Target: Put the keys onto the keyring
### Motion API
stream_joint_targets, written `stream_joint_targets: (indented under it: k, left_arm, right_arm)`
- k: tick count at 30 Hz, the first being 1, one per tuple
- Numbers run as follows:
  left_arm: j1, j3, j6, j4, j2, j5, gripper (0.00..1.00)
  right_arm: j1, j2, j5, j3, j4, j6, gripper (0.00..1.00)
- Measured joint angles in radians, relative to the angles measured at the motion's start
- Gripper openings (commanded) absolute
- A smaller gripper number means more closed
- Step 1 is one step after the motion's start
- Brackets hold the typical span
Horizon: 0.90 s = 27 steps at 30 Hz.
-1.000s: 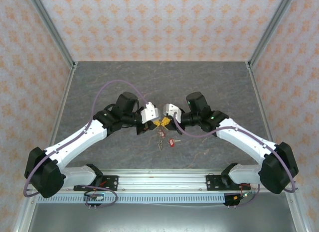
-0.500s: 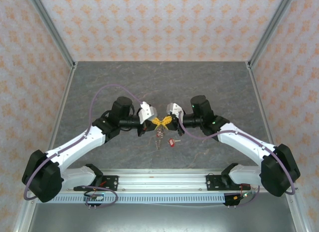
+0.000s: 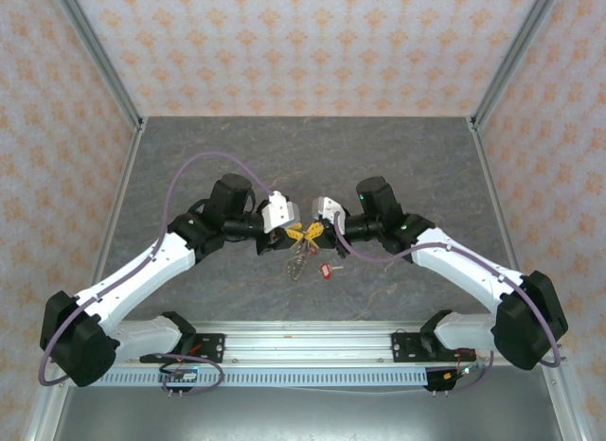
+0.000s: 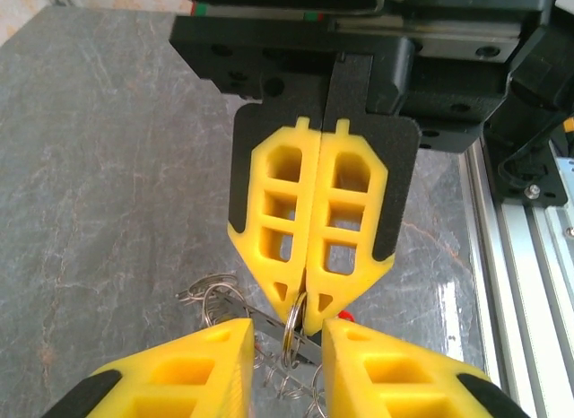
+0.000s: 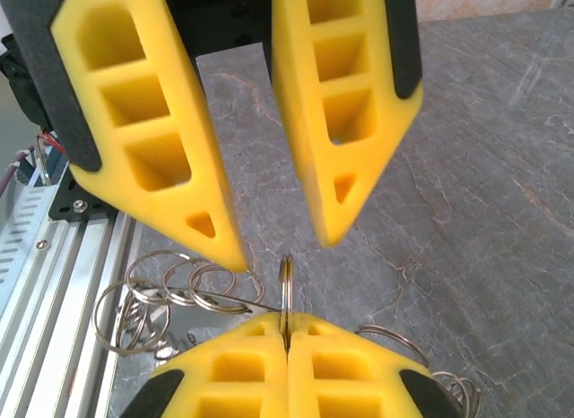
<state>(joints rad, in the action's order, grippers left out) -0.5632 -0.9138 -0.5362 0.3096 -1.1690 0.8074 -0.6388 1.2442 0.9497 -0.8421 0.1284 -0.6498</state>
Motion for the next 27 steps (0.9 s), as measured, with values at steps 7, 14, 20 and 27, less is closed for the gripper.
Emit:
stream_joint_targets:
  k: [7,14,20,27]
  left_arm:
    - [-0.005,-0.032,-0.032,0.072,-0.038,-0.016,0.23]
    - [-0.009,-0.045,-0.065,0.108,-0.042,-0.019,0.0]
    - [-0.01,-0.036,-0.051,0.088,-0.041,-0.019,0.0]
    - [0.004,0.132,0.116,-0.149,0.005,0.006,0.0]
  right_arm:
    - [-0.01,0.008,-0.004,-0.023,0.031,-0.021,0.0]
    - [-0.018,0.016,-0.019,-0.03,0.045,-0.036,0.0]
    - [-0.021,0.014,-0.044,-0.025,0.032,-0.027,0.08]
    - [-0.011,0.0,-0.043,0.135,-0.214,0.109,0.14]
